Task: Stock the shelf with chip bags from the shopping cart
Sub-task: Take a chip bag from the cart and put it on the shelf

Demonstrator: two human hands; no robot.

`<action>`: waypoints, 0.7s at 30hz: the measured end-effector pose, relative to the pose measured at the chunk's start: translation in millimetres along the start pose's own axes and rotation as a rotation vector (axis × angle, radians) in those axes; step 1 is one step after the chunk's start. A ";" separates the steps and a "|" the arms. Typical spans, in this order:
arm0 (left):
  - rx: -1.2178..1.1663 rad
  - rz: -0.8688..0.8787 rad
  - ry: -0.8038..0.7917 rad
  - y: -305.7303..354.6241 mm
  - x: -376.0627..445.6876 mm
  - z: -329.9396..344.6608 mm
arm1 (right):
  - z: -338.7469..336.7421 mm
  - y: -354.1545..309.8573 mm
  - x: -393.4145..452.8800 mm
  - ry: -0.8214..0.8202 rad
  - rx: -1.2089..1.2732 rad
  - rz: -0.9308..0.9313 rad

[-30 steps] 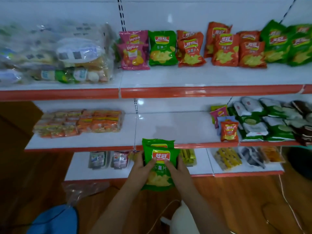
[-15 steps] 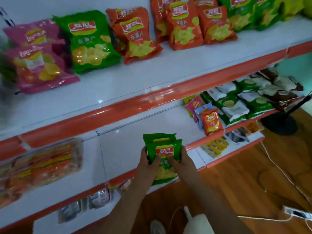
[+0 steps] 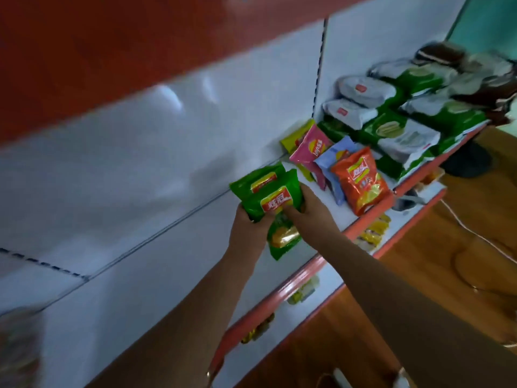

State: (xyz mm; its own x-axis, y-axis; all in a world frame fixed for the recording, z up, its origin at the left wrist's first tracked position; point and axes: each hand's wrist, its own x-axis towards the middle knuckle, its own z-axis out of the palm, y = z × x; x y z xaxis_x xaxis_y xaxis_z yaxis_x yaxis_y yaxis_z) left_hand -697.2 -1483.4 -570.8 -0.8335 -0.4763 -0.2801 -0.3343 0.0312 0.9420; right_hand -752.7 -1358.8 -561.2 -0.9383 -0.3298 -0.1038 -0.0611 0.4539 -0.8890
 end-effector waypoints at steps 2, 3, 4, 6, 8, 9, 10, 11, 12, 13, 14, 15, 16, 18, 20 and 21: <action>-0.045 0.028 0.015 -11.3 27.6 6.7 | 8.3 12.0 23.8 0.037 -0.011 0.021; -0.067 0.036 0.020 -14.0 39.0 10.8 | 11.5 16.4 34.4 0.058 -0.002 0.015; -0.077 0.043 0.032 -17.1 50.5 15.7 | 13.5 20.1 43.6 0.088 0.012 -0.008; -0.074 0.057 0.071 -18.6 67.0 25.0 | 16.7 31.8 58.8 0.167 -0.026 -0.056; -0.047 0.073 0.122 -15.8 81.6 30.8 | 18.2 41.1 61.8 0.228 -0.169 -0.130; -0.023 0.077 0.137 -13.8 87.4 32.9 | 19.3 46.1 58.6 0.225 -0.265 -0.166; -0.005 0.089 0.145 -12.7 93.9 34.5 | 21.0 51.8 55.3 0.202 -0.359 -0.197; 0.011 0.100 0.145 -12.3 100.8 36.2 | 23.1 58.0 51.7 0.166 -0.432 -0.223; 0.014 0.106 0.135 -11.2 106.2 38.2 | 24.8 64.0 48.8 0.123 -0.476 -0.229; 0.007 0.100 0.131 -11.8 113.2 40.6 | 26.9 70.3 48.0 0.081 -0.502 -0.216; -0.004 0.087 0.135 -15.7 122.7 42.9 | 28.2 74.6 48.8 0.051 -0.522 -0.195; -0.020 0.075 0.137 -21.0 133.3 45.4 | 28.9 78.3 51.1 0.030 -0.543 -0.175; -0.026 0.061 0.132 -26.1 143.4 47.9 | 29.4 80.2 53.3 0.018 -0.570 -0.163; 0.005 0.037 0.104 -21.6 146.5 50.9 | 30.3 79.9 56.6 0.031 -0.616 -0.149; 0.074 0.020 0.074 -9.3 138.9 52.9 | 31.7 78.3 57.8 0.077 -0.629 -0.145; 0.118 0.013 0.072 -5.7 136.6 53.8 | 32.7 77.5 57.5 0.099 -0.625 -0.145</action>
State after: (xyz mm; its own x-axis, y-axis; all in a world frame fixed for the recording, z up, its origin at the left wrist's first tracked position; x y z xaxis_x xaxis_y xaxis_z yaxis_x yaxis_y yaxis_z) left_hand -832.8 -1501.3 -624.4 -0.8060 -0.5367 -0.2498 -0.3762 0.1386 0.9161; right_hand -800.3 -1369.6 -650.6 -0.9308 -0.3595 0.0658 -0.3479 0.8164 -0.4610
